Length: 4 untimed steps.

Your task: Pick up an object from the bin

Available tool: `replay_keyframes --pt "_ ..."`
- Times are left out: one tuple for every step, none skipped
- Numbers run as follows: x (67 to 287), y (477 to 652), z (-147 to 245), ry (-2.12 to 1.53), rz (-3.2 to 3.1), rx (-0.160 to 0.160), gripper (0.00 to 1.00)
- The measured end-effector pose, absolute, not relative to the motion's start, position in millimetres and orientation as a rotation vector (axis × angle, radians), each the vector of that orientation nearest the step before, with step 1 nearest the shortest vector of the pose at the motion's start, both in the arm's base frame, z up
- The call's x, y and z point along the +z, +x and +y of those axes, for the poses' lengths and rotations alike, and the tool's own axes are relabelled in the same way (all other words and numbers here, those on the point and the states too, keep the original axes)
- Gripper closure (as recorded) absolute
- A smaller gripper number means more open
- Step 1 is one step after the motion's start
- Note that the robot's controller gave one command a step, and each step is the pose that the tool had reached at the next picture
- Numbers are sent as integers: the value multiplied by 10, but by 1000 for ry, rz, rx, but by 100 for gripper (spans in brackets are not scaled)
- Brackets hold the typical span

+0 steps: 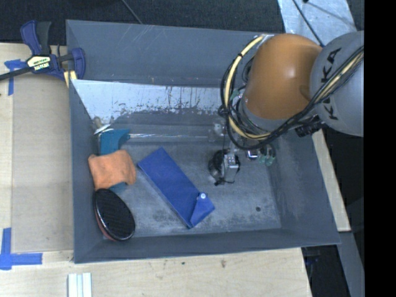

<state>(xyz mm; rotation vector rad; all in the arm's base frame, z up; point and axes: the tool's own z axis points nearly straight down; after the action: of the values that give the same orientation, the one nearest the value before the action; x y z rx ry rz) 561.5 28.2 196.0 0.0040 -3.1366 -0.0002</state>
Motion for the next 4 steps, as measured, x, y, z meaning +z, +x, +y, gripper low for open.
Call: replay_keyframes --pt "2009 5630 281 3 -3145 -1 0" --pt "1919 5453 83 68 -3144 0 0" --pt "1625 5643 -219 113 -3146 1 0" --pt "1286 5763 -148 167 -3140 1 0"
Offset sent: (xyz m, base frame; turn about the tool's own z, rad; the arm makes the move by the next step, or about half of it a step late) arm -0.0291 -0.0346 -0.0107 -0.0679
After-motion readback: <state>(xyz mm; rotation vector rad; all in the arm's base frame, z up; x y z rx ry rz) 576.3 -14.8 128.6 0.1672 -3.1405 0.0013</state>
